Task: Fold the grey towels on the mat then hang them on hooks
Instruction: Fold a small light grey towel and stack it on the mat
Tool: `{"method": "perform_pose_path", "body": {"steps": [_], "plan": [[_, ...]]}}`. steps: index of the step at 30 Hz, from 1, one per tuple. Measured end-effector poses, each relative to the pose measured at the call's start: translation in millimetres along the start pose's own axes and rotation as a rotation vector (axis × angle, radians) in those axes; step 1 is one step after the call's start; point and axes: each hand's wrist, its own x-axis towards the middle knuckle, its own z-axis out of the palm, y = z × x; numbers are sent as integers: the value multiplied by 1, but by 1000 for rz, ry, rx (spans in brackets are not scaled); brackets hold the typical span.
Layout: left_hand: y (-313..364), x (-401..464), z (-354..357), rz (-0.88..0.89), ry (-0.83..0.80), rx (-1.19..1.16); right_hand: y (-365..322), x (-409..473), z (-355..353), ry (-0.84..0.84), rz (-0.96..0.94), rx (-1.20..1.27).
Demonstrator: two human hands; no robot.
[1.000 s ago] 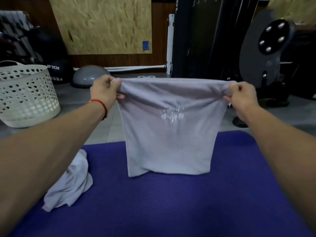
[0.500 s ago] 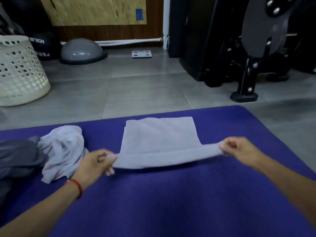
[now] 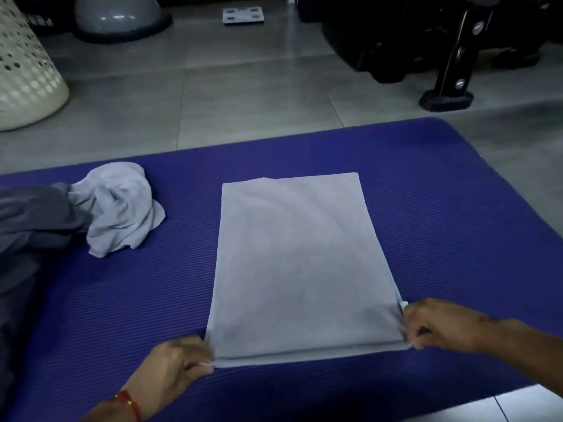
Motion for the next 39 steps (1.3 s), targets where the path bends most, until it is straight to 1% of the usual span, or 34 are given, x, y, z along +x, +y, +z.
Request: {"method": "perform_pose_path", "body": {"steps": [2,4,5,6,7,8,9,10,11,12,13,14,16,19,23,25,26,27,28,30,32,35,37,39], "plan": [[-3,-12,10,71,-55,41,3,-4,17,-12,-1,11],[0,-10,11,106,-171,127,-4,-4,16,-50,-11,0],[4,-5,6,80,-236,164,-13,-4,6,-91,-12,-19],[5,5,-1,42,-264,172,-22,-2,-9,-142,-5,-31],[9,18,-11,-11,-236,144,-28,0,-26,-163,14,-4],[9,35,-21,-69,-153,86,-31,5,-44,-129,39,49],[10,56,-33,-145,-38,25,-28,14,-61,-30,68,125],[10,79,-44,-211,87,-46,-23,26,-76,109,109,202],[8,104,-55,-303,175,-99,-15,39,-89,259,153,256],[-1,130,-63,-398,223,-137,-6,55,-101,381,206,292],[-13,156,-70,-497,235,-161,2,73,-113,462,260,325],[-24,180,-76,-578,238,-216,8,90,-123,502,319,366],[-43,226,-81,-702,270,-383,21,125,-140,530,446,438],[-39,272,-84,-758,377,-604,36,176,-150,545,576,545],[-38,312,-86,-877,515,-730,38,238,-168,635,704,714],[-40,321,-87,-932,539,-784,52,262,-170,661,772,770],[-40,325,-86,-912,551,-774,61,271,-170,685,796,799],[-38,327,-87,-885,563,-741,57,269,-175,690,809,813],[-37,329,-87,-843,564,-711,51,265,-179,734,779,848],[-39,328,-90,-776,541,-726,40,258,-185,825,666,914],[-41,324,-96,-742,508,-805,43,256,-185,889,573,1047],[-48,315,-104,-708,555,-870,47,251,-186,1007,474,1208],[-49,312,-106,-666,601,-837,56,248,-188,1059,480,1212],[-50,314,-106,-667,626,-778,62,246,-188,1079,489,1173]]}}
